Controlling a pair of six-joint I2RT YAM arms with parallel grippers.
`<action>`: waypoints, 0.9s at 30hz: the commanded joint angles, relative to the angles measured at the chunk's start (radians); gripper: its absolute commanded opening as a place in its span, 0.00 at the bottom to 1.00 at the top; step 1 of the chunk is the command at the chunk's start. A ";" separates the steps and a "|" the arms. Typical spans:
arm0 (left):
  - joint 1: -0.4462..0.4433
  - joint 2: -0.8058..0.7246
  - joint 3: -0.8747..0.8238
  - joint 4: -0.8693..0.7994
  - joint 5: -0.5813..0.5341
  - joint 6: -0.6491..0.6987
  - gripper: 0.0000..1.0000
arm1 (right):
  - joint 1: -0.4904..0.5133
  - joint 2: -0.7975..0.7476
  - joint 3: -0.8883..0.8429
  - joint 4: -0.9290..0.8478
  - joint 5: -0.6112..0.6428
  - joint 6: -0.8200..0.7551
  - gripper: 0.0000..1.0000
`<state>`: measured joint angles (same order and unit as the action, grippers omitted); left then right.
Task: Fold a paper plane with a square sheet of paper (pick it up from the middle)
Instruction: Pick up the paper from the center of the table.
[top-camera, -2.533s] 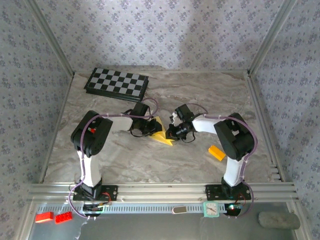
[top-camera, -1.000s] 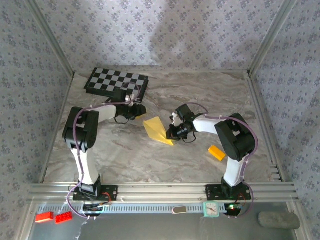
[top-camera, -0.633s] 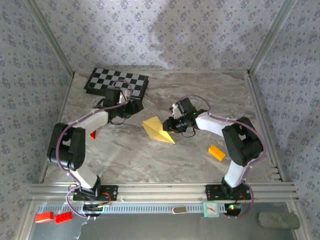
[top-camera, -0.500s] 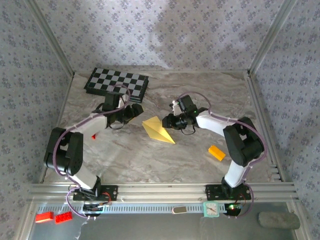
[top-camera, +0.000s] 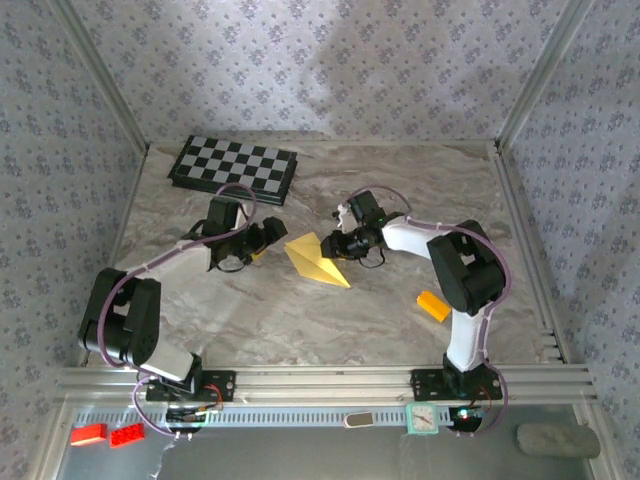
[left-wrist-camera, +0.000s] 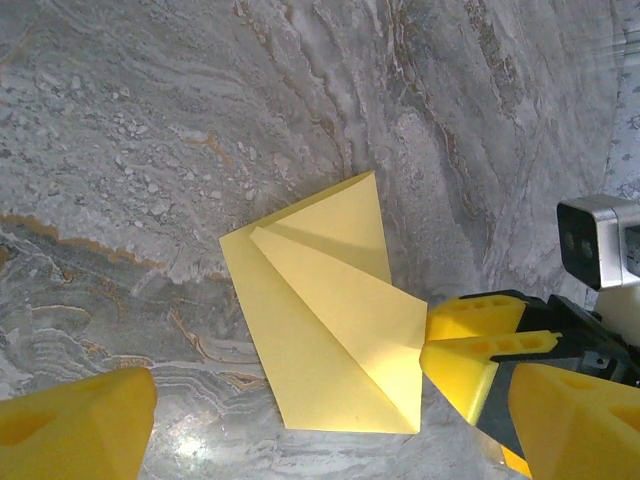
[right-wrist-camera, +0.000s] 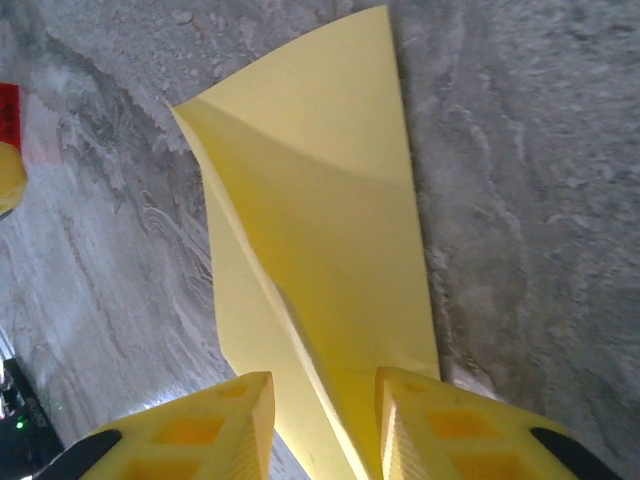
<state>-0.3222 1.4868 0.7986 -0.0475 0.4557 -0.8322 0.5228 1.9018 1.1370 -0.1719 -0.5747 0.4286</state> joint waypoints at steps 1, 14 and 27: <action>-0.008 -0.013 0.004 0.037 0.020 -0.002 0.91 | 0.000 0.022 0.026 0.023 -0.082 -0.022 0.30; -0.011 -0.038 -0.008 0.057 0.061 0.003 0.91 | 0.012 0.059 0.094 -0.012 -0.078 -0.076 0.14; -0.038 -0.101 -0.050 0.218 0.164 -0.125 0.91 | 0.002 -0.103 0.006 0.241 -0.149 0.150 0.06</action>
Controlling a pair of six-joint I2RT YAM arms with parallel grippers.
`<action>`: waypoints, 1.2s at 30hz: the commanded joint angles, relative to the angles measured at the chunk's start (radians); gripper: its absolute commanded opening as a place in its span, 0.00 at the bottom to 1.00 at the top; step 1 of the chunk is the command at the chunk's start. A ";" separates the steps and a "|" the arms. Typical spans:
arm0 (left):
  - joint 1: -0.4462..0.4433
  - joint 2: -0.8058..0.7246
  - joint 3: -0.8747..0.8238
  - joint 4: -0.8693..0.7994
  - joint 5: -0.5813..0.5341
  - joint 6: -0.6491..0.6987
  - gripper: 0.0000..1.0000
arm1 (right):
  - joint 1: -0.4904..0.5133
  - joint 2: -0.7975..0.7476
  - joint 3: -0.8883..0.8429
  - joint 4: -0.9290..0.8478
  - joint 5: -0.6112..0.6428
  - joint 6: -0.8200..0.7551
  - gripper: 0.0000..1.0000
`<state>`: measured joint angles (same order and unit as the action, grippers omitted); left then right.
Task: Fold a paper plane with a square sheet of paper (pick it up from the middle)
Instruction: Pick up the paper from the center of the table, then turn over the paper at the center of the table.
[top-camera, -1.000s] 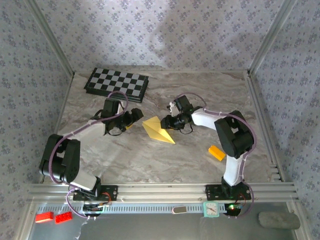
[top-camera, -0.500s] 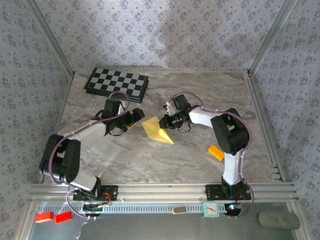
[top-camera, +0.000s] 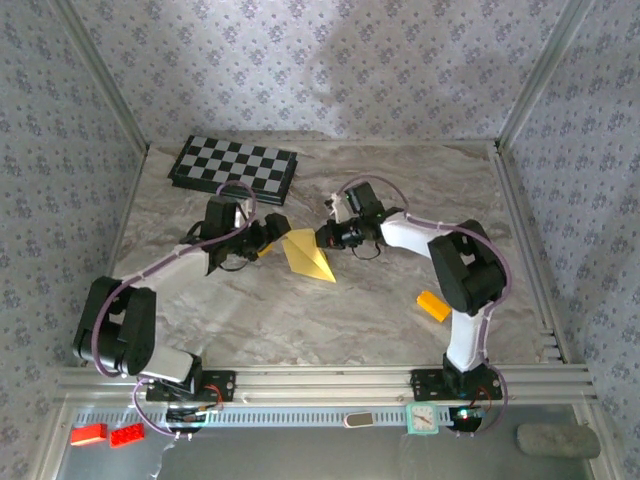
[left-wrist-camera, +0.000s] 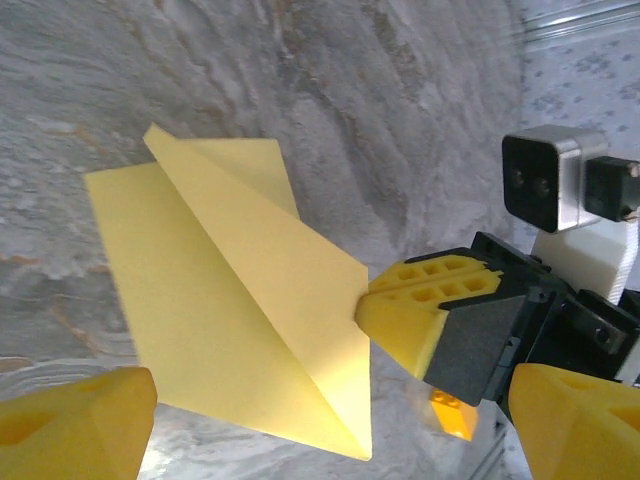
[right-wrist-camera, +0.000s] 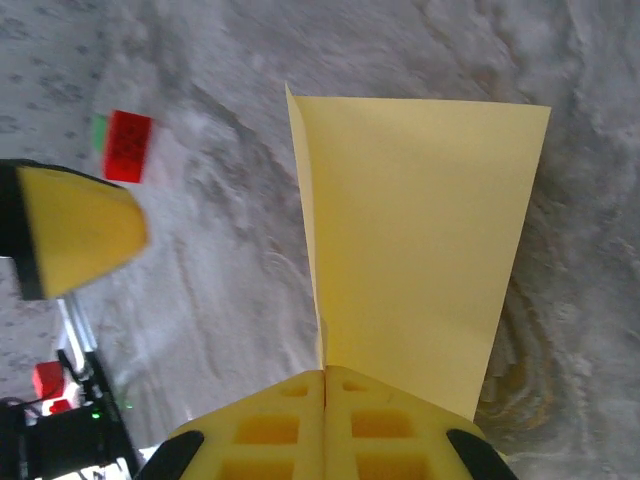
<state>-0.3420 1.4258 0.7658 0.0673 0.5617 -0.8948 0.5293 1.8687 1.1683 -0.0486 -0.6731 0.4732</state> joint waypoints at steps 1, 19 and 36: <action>-0.027 -0.045 -0.023 0.136 0.070 -0.082 0.91 | -0.005 -0.085 -0.032 0.150 -0.056 0.135 0.06; -0.101 -0.074 -0.052 0.480 0.144 -0.205 0.62 | -0.049 -0.188 -0.114 0.641 -0.170 0.587 0.06; -0.104 -0.051 -0.064 0.623 0.147 -0.246 0.30 | -0.065 -0.191 -0.129 0.745 -0.190 0.682 0.07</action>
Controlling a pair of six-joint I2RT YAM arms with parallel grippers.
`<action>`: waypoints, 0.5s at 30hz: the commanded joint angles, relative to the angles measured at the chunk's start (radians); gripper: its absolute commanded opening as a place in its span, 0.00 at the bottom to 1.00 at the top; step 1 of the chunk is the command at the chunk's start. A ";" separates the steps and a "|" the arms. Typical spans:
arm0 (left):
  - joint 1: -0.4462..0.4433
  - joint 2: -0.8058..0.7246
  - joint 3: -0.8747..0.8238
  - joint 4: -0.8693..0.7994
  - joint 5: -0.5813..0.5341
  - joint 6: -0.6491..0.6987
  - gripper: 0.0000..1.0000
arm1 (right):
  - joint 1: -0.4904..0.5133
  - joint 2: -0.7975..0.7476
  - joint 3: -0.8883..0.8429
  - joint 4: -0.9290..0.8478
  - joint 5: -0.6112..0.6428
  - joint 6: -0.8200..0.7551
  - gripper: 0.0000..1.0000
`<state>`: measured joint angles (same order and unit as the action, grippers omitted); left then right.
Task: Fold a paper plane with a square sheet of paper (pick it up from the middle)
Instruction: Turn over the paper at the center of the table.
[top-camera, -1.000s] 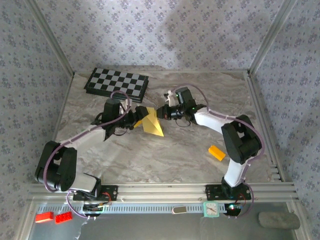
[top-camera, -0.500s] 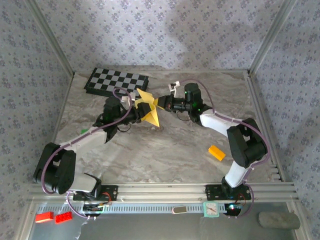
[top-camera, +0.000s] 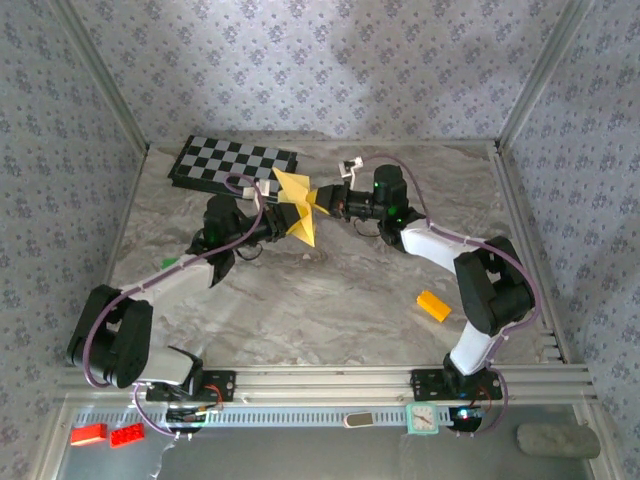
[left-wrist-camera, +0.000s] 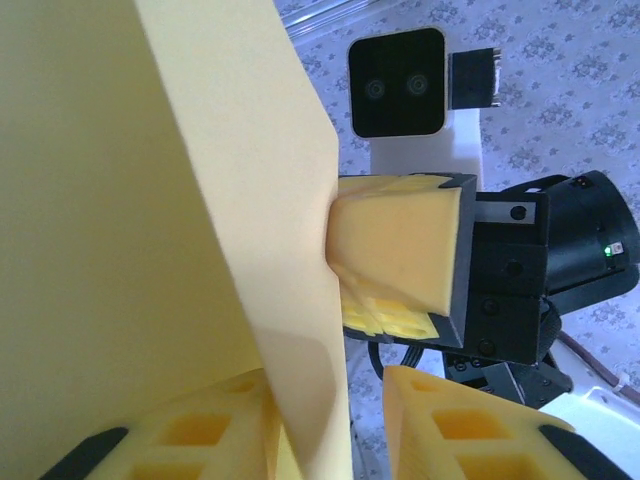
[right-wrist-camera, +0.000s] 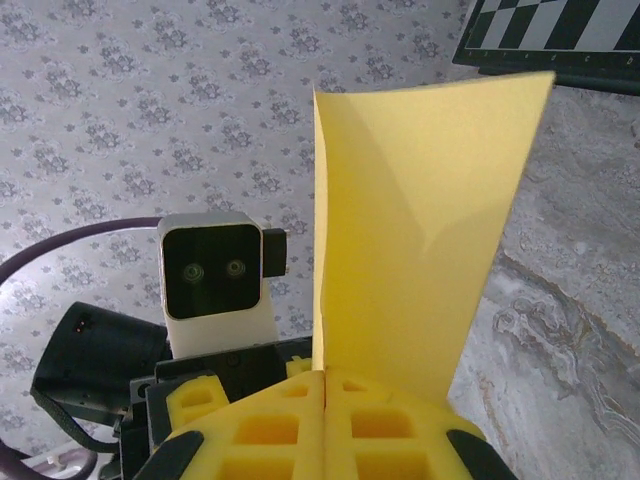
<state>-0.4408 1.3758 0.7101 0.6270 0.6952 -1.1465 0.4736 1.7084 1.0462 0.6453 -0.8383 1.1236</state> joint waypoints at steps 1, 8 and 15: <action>-0.006 -0.002 -0.010 0.062 0.009 0.006 0.29 | -0.010 -0.032 -0.005 0.051 -0.025 0.032 0.07; -0.006 0.003 -0.005 0.047 -0.008 0.021 0.18 | -0.012 -0.042 -0.008 0.047 -0.029 0.035 0.10; 0.006 -0.008 0.017 -0.075 -0.030 0.098 0.09 | -0.033 -0.126 -0.015 -0.240 0.081 -0.177 0.49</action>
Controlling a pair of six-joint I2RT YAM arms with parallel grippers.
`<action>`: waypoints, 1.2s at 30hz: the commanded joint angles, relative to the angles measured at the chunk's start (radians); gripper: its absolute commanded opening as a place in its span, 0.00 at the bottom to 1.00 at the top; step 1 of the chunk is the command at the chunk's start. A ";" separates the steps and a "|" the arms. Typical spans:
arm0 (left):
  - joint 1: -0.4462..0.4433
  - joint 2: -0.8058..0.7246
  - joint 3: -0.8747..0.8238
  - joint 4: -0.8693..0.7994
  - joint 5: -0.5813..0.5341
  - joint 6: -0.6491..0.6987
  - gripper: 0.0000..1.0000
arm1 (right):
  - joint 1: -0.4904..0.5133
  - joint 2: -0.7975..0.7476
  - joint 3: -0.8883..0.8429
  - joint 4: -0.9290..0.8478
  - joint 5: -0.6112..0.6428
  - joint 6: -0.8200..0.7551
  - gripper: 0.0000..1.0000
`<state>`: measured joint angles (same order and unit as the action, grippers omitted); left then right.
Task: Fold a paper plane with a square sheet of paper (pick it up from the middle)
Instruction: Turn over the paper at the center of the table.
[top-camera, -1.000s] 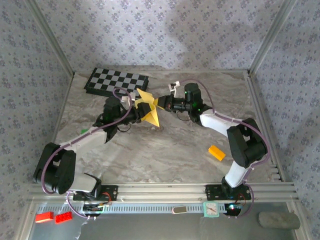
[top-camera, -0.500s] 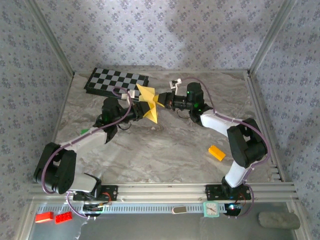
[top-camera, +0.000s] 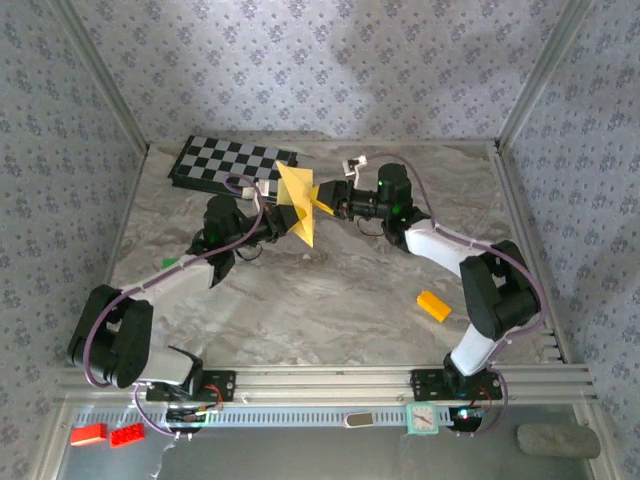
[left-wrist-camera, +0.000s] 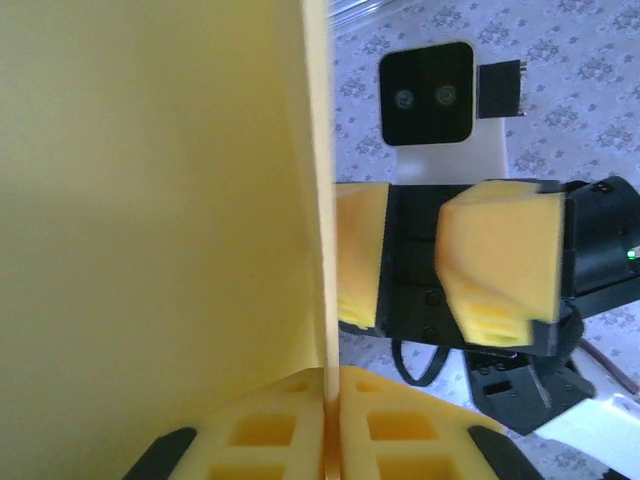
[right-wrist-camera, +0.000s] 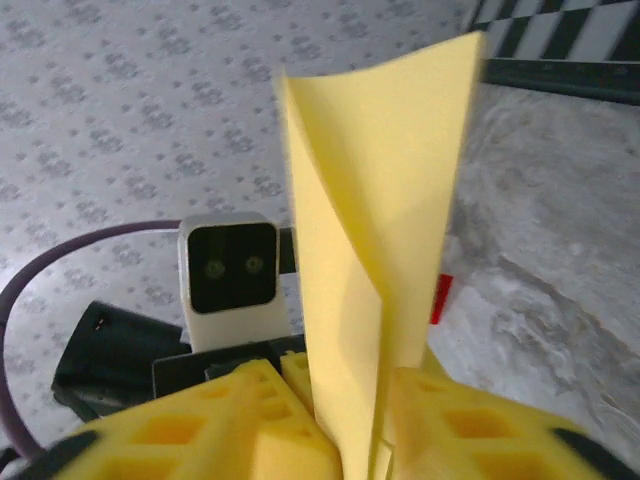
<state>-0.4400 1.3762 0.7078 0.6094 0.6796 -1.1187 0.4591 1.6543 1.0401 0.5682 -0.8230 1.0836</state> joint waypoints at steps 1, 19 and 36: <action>0.008 -0.012 0.028 -0.101 -0.019 0.096 0.09 | -0.023 -0.091 -0.011 -0.228 0.101 -0.190 0.53; -0.068 0.124 0.453 -1.282 -0.830 0.770 0.05 | -0.077 -0.262 0.003 -0.791 0.569 -0.553 0.60; -0.302 0.685 0.752 -1.541 -1.379 0.725 0.03 | -0.109 -0.268 -0.033 -0.815 0.605 -0.522 0.60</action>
<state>-0.7181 2.0235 1.4117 -0.8570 -0.6201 -0.3645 0.3573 1.4136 1.0237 -0.2165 -0.2382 0.5568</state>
